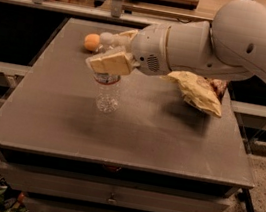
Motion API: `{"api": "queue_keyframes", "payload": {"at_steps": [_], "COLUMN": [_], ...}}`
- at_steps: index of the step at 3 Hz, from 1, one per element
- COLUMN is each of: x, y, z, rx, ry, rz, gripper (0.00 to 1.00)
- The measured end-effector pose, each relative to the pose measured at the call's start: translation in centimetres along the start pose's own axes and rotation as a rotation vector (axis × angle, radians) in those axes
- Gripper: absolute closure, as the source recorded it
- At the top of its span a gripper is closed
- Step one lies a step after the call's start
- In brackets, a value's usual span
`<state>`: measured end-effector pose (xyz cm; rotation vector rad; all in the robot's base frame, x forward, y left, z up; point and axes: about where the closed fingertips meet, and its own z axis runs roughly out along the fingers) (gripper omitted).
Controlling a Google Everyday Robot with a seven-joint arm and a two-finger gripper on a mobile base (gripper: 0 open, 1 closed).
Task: Pick water bottle
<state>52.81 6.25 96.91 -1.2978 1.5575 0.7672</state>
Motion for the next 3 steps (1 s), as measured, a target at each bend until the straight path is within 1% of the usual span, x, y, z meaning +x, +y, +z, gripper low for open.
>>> {"api": "queue_keyframes", "payload": {"at_steps": [1, 2, 3], "x": [-1.0, -2.7, -5.2], "y": [-1.6, -4.4, -4.6], "z": [-1.8, -4.7, -6.6], "rx": [0.022, 0.013, 0.015], "ry": [-0.034, -0.045, -0.067], "rz": [0.003, 0.006, -0.038], "gripper": [0.87, 1.00, 1.00]}}
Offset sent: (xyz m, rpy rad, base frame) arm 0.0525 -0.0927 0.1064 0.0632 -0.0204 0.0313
